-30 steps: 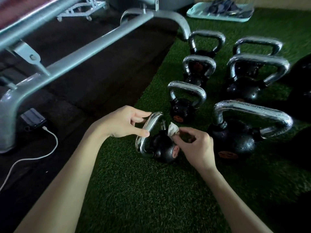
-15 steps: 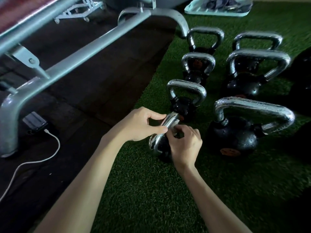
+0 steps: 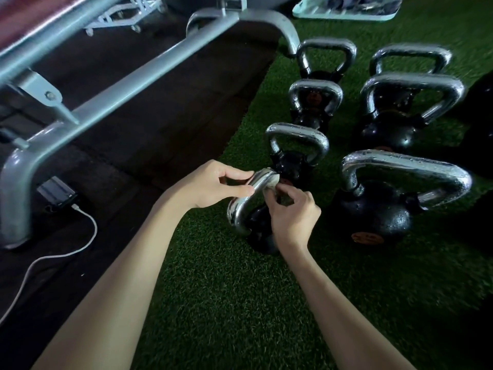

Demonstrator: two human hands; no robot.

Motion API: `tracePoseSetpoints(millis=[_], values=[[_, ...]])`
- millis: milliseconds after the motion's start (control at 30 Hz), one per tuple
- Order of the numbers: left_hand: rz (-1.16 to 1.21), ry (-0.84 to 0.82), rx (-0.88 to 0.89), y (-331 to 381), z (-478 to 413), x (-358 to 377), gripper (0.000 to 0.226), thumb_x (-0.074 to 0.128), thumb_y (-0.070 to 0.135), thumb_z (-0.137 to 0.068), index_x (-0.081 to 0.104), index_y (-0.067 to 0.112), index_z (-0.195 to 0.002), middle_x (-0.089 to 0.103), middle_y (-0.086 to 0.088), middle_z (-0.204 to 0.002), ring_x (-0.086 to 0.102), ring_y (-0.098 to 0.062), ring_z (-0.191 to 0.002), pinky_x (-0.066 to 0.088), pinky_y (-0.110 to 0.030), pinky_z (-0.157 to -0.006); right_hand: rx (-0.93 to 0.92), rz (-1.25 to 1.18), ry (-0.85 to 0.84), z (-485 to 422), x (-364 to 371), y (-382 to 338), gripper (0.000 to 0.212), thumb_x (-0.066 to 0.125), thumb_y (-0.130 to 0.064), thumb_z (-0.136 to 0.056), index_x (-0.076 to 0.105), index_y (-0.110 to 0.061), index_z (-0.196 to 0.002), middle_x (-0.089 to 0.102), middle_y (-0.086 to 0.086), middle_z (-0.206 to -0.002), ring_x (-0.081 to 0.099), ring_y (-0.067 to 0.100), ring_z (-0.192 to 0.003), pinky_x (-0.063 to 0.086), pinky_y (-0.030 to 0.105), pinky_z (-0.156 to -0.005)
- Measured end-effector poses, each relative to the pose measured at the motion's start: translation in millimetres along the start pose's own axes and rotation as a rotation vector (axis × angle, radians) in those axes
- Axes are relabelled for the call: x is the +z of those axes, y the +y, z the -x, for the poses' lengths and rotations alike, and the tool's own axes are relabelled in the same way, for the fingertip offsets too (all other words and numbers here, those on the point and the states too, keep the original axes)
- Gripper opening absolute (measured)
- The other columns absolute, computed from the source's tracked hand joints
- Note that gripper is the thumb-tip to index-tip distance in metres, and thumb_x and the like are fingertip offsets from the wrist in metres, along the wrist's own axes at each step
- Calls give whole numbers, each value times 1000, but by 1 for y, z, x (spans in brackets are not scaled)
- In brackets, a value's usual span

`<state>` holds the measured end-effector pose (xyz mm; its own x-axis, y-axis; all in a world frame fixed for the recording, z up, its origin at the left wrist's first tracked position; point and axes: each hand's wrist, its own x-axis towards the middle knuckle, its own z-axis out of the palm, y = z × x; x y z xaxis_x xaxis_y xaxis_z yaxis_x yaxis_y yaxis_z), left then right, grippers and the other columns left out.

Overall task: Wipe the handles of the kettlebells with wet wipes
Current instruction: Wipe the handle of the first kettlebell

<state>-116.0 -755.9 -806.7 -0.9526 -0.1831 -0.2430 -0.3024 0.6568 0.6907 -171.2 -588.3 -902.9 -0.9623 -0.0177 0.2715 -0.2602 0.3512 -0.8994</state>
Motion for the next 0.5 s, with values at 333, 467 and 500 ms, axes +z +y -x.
tracePoseSetpoints(millis=[333,467,500], values=[[67,-26,-4,-19,-3,-1,46,75,56,-78,69,47,-122,63,29,-131,50,7,-131,31,-28,-117,123,-217,-319,21,-10,-10,22,81,-27,-83,81,-21,-105,75,-19,-92,72,-3,-84,61,26,-81],[76,-27,4,-20,-6,-2,42,76,50,-82,69,45,-124,63,30,-130,48,13,-128,30,-21,-112,144,-235,-291,8,-7,-9,22,82,-17,-82,80,-18,-104,71,-25,-86,69,-10,-83,57,16,-81],[68,-27,5,-20,-7,-3,41,76,48,-83,69,44,-124,62,30,-131,48,14,-127,29,-19,-110,162,-259,-338,9,-6,-8,22,82,-16,-82,81,-18,-104,74,-20,-88,71,-6,-83,59,19,-81]])
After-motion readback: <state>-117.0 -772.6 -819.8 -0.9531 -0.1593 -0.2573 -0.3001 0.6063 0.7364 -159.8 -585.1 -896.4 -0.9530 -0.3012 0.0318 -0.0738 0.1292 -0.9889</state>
